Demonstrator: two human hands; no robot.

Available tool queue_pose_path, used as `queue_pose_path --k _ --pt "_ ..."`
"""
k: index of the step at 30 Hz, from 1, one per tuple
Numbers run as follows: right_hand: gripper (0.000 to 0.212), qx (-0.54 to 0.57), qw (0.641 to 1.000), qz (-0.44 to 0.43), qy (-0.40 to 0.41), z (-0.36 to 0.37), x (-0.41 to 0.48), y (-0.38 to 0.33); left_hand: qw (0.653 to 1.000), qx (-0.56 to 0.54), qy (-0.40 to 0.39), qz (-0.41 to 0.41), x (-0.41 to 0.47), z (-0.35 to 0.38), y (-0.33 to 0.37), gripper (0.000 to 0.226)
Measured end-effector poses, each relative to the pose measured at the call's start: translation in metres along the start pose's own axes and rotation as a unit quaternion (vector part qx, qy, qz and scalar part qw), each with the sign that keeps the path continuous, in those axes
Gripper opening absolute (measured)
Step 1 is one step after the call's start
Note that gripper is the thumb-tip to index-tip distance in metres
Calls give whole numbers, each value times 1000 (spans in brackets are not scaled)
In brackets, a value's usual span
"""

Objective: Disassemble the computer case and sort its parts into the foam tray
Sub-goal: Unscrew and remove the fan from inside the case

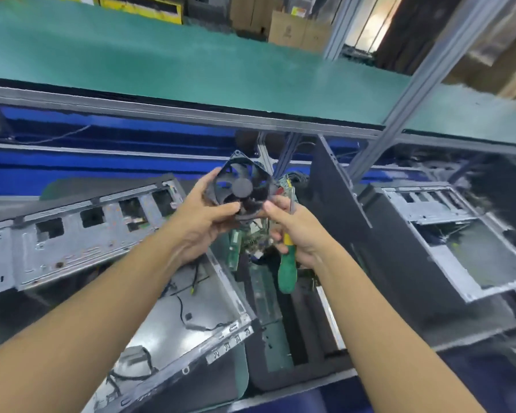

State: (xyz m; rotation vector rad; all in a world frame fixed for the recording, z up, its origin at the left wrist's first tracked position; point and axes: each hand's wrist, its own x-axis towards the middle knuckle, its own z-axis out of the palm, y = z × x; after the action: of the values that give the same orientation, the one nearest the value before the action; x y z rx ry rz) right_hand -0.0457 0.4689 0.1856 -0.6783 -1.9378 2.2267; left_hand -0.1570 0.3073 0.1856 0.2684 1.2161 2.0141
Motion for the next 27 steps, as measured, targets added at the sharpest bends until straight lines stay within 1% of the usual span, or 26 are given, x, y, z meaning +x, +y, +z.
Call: queue_pose_path --k 1,3,5,6,7,8,9,11,12,13,14,16,17,18,20,22,25,27 --pt "6 -20 1000 -5 23 -9 -2 1 1000 5 0 -8 6 8 -11 68" --pt "16 -62 995 -8 74 -27 -6 6 999 32 -7 -20 17 23 -32 65" --pt "17 -91 987 -10 133 -46 -9 10 996 74 -23 -42 29 31 -50 58" --pt "15 -105 982 -13 159 -56 -10 12 990 122 -31 -61 34 34 -57 58" --pt "15 -125 975 -17 181 -68 -10 14 977 194 -33 -79 40 36 -63 62" --pt "17 -160 966 -19 203 -80 -10 14 959 268 -27 -92 47 37 -68 66" --pt "22 -222 950 -22 219 -92 -8 14 940 328 -18 -94 53 38 -74 64" --pt "31 -359 905 -12 227 -114 -5 17 902 424 -19 -78 65 39 -83 37" --pt "29 -412 886 -2 211 -123 -3 18 876 476 -31 -75 71 40 -88 25" --pt "23 -460 869 9 183 -128 -2 20 842 531 -49 -81 76 40 -92 19" --pt "16 -510 846 22 151 -132 0 22 806 580 -77 -94 81 41 -97 19" --pt "35 -596 798 45 79 -140 8 28 737 650 -132 -131 89 45 -105 23" --pt "39 -630 772 64 52 -143 13 31 716 665 -149 -148 91 46 -110 24" --pt "37 -662 745 78 35 -145 16 34 706 672 -157 -160 93 45 -114 25" --pt "26 -703 704 104 11 -148 21 43 703 673 -156 -167 94 44 -122 25" --pt "17 -726 676 125 1 -154 22 56 707 670 -152 -165 98 42 -128 24" --pt "29 -735 654 178 -2 -163 22 74 716 662 -150 -160 103 42 -135 21" --pt "34 -730 654 196 -9 -165 24 85 725 654 -149 -158 106 43 -137 19"
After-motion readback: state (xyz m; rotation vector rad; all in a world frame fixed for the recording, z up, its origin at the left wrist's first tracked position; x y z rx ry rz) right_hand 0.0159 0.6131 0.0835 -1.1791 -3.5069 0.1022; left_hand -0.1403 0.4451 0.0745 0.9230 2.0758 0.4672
